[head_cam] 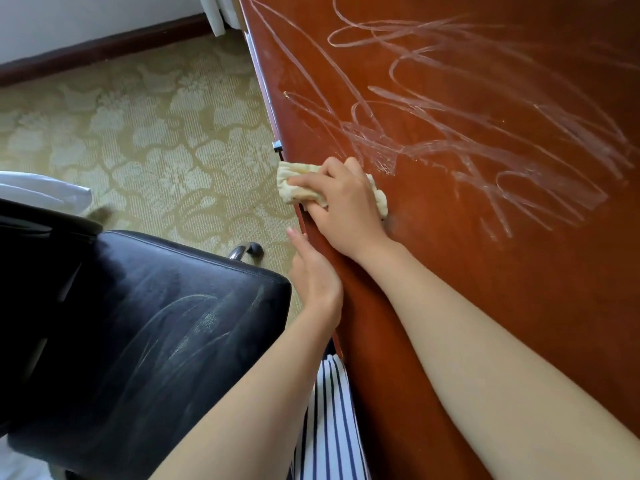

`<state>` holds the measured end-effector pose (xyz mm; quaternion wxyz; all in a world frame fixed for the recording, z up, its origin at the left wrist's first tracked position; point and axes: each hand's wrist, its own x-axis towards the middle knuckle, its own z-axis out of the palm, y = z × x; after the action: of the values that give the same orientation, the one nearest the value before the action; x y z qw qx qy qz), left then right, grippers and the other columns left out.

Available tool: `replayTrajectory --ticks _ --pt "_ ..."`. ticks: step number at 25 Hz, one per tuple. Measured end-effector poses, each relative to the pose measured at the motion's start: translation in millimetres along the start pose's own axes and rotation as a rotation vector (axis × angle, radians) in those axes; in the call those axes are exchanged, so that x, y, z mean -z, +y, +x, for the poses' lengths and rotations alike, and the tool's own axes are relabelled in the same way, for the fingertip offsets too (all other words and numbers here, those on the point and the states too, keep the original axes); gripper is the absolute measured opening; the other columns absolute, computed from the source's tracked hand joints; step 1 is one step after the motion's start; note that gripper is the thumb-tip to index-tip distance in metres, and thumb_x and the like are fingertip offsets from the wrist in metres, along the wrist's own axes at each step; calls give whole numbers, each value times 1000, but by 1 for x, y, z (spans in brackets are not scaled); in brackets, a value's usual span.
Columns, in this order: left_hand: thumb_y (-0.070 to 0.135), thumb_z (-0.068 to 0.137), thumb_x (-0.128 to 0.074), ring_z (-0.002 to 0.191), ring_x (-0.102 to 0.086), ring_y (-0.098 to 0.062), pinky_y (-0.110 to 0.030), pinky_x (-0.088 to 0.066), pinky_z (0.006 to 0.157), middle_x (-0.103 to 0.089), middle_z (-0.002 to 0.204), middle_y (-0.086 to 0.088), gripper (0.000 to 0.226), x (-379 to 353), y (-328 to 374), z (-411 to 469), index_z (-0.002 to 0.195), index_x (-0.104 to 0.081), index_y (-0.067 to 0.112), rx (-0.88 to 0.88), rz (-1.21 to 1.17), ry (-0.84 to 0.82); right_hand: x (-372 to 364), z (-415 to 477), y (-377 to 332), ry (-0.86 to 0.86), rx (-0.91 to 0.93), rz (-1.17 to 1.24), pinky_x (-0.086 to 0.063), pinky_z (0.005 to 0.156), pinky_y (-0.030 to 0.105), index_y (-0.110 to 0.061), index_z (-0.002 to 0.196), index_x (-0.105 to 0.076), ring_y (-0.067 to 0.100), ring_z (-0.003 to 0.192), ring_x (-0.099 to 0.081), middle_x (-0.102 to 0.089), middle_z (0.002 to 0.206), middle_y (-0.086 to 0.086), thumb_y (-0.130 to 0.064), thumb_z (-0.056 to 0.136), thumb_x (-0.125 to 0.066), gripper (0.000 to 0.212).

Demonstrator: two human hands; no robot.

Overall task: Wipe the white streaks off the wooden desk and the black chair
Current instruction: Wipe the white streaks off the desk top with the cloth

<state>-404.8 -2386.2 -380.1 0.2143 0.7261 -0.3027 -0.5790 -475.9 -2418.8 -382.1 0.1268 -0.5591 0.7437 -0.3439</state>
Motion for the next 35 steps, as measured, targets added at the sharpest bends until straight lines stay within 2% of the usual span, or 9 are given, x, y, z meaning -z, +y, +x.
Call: replayTrajectory --ticks 3,8,12,14,17,20,27,32,35 --pt "58 97 -16 110 -56 -28 -40 -41 101 -63 115 -10 72 0 -2 3 120 -62 9 -65 67 29 4 -16 -1 34 -49 -6 -34 72 26 -23 101 -73 13 79 -36 -52 77 -1 -9 75 -69 29" --pt "49 101 -17 91 -61 -24 -34 -44 81 -63 84 -1 66 0 -6 1 98 -67 5 -315 130 44 27 -88 -7 84 -140 -57 -34 71 23 -24 103 -72 11 78 -39 -51 77 -5 -7 74 -71 34" --pt "42 103 -19 99 -58 -17 -21 -39 77 -62 99 3 56 3 -10 -5 114 -63 10 -353 55 7 42 -149 -9 131 -236 -91 -36 70 21 -24 106 -71 5 78 -32 -54 80 -7 -5 70 -78 41" --pt "42 103 -18 116 -53 -15 -24 -41 95 -60 122 0 54 7 -15 -4 129 -56 13 -388 76 -14 52 -176 -10 117 -243 -109 -38 72 21 -25 107 -71 8 80 -39 -56 82 -7 -4 67 -80 46" --pt "36 100 -25 143 -21 -19 -38 -15 118 -28 155 -7 54 6 -13 -4 146 -32 11 -711 303 17 65 -187 3 111 -177 -163 -41 73 25 -25 107 -72 12 80 -44 -60 85 -5 0 65 -80 50" --pt "33 96 -32 146 -12 -23 -42 -7 118 -20 156 -11 54 -13 8 -12 144 -33 8 -1086 489 -154 77 -166 31 211 -200 -206 -46 69 34 -24 105 -73 17 76 -45 -62 84 -4 3 66 -77 48" --pt "35 98 -31 147 9 -25 -43 8 118 1 160 -10 60 -71 19 1 151 -13 14 -1428 1100 -397 143 -95 123 372 -418 -306 -49 66 40 -19 108 -71 24 81 -46 -59 83 4 -4 69 -78 43" --pt "36 99 -28 147 10 -23 -44 7 118 6 158 -7 61 -83 22 7 152 -5 17 -1491 1192 -377 153 -60 144 586 -692 -285 -46 75 43 -20 111 -70 27 84 -48 -59 86 5 -11 78 -72 35" --pt "34 99 -25 147 9 -24 -42 7 118 3 159 -9 59 -83 24 5 152 -7 16 -1467 1188 -395 130 -73 119 600 -654 -287 -42 72 33 -19 109 -71 17 81 -41 -60 83 3 -12 76 -74 34"
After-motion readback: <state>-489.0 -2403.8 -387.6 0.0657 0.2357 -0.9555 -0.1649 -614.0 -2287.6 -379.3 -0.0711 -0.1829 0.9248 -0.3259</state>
